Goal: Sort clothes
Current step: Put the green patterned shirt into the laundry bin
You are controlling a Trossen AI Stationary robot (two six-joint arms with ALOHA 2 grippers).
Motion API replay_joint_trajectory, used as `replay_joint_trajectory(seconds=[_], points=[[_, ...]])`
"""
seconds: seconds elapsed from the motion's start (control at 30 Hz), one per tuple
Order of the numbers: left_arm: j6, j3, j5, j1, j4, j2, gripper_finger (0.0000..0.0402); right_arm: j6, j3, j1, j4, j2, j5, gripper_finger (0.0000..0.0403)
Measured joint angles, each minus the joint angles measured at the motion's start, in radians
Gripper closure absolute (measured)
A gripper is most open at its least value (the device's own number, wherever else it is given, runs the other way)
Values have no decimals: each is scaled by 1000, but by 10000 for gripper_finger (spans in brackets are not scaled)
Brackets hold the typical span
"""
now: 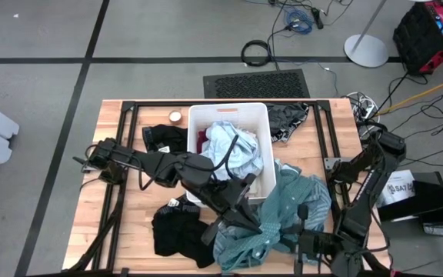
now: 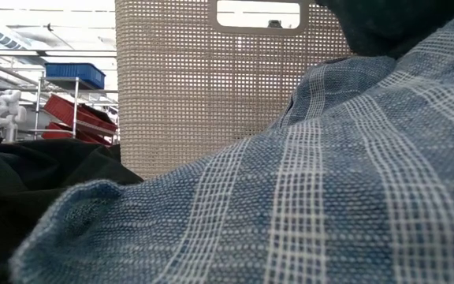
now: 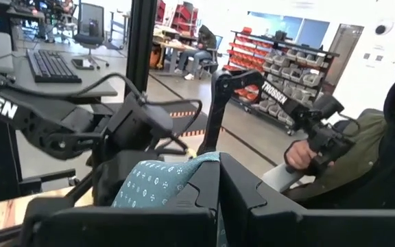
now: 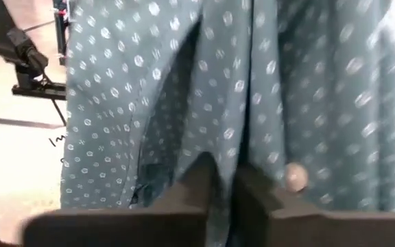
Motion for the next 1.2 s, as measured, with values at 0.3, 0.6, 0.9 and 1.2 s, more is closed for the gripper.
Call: replay_joint_trajectory(seconds=[0.3,0.6,0.9,1.2], points=[[23,0,-20,25,-9,0,395,-154,69,107,-3,-77,217,402],[31,0,-53,61,-47,0,395,-387,91,164,-3,-232,398,403],[75,0,-126,94,53,0,395,-603,106,131,7,-327,398,403],[122,0,-290,149,88,0,395,-936,244,112,6,-365,292,403]])
